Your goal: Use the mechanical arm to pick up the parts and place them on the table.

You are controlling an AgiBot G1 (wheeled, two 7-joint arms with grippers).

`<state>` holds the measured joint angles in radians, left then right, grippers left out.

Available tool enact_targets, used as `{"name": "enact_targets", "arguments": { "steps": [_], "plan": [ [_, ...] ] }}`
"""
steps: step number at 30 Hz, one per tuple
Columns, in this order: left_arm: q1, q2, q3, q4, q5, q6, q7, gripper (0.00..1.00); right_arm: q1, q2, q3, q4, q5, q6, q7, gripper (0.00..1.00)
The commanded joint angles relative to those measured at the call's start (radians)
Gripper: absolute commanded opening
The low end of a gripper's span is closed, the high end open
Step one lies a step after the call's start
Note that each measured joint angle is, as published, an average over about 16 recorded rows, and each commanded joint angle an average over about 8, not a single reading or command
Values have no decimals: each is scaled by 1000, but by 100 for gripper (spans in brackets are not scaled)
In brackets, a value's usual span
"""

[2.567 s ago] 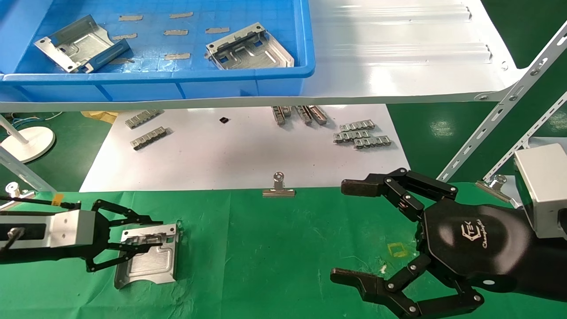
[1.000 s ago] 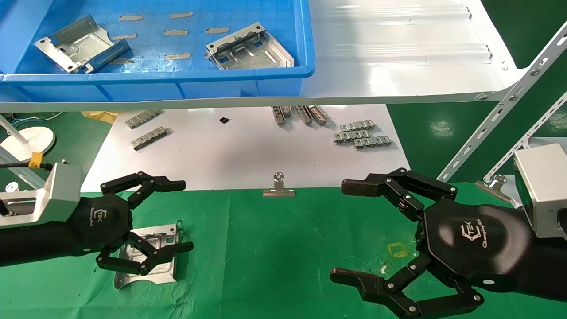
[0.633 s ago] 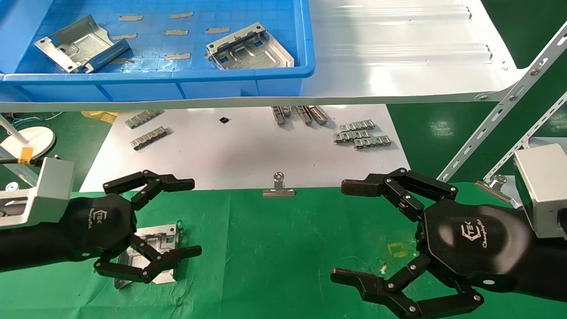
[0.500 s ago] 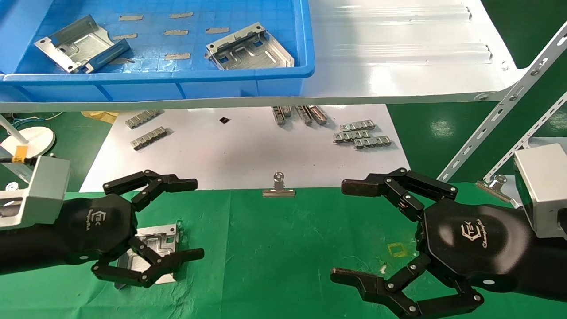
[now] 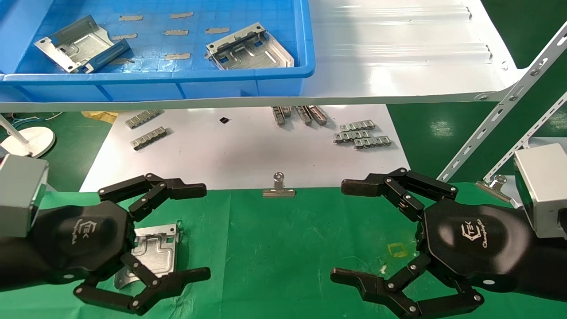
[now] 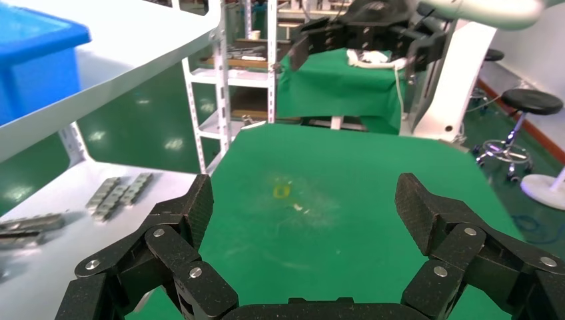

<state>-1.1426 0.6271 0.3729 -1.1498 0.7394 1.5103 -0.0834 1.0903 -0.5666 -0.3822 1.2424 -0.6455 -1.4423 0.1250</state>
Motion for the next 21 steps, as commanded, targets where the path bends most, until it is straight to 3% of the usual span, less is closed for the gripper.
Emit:
{"name": "enact_targets", "arguments": {
  "steps": [1,10,21],
  "plan": [
    [16,-4,-22,-32,-2,-3,-25,100,0,0,0,0,0,0,0,100],
    [75,-17,-103,-148,-10,-15,-109,100,0,0,0,0,0,0,0,100],
    [77,-19,-104,-149,-11,-17,-109,100,0,0,0,0,0,0,0,100]
  ]
}}
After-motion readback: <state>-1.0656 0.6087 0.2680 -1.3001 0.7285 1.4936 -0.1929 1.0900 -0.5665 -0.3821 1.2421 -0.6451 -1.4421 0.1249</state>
